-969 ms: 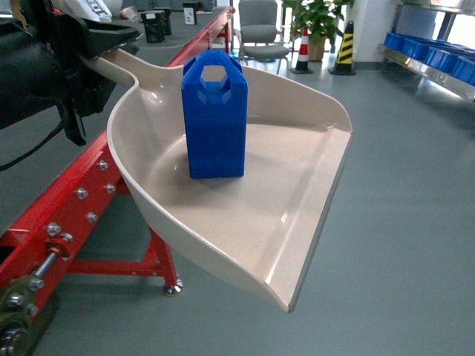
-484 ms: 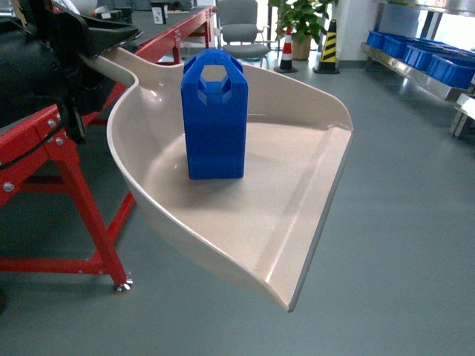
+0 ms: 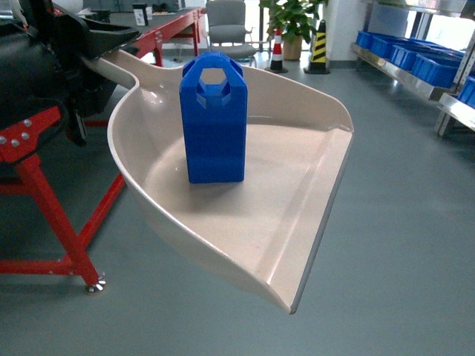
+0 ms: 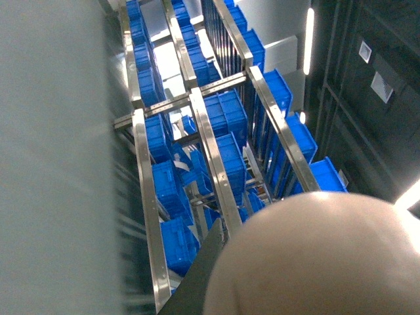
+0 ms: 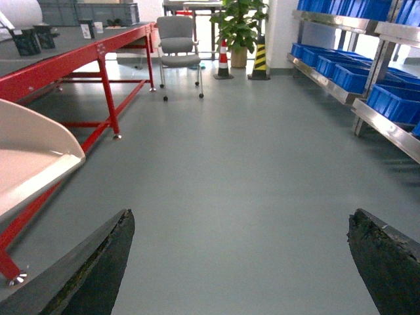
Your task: Place part in tray to right shelf
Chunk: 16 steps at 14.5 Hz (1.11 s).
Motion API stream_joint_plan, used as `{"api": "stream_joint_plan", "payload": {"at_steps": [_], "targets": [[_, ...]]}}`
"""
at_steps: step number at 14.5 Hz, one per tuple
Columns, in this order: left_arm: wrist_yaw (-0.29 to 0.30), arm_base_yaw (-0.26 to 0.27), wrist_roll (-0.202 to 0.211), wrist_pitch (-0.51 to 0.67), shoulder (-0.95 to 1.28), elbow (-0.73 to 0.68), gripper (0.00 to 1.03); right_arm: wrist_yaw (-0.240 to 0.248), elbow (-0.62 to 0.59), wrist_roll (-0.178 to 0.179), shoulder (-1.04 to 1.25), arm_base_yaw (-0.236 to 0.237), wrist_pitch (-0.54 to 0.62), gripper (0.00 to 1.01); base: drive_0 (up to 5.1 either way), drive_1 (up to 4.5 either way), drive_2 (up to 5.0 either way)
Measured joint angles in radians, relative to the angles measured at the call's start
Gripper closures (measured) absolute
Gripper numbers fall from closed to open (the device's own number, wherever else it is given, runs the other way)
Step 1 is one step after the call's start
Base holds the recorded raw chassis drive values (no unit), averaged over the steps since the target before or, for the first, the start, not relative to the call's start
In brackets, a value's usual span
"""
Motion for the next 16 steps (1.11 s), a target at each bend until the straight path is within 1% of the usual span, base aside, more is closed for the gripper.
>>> {"api": "stream_joint_plan", "payload": {"at_steps": [7, 11, 16], "targets": [[0.011, -0.018, 0.000, 0.005, -0.002, 0.000, 0.91, 0.003, 0.000, 0.000, 0.001, 0.000, -0.002, 0.03, 0.0, 0.00, 0.0], [0.002, 0.002, 0.001, -0.002, -0.003, -0.005, 0.91, 0.003, 0.000, 0.000, 0.001, 0.000, -0.002, 0.03, 0.1, 4.34, -4.1], [0.000, 0.001, 0.000, 0.001, -0.003, -0.004, 0.91, 0.003, 0.000, 0.000, 0.001, 0.000, -0.001, 0.03, 0.0, 4.22, -4.2]]}}
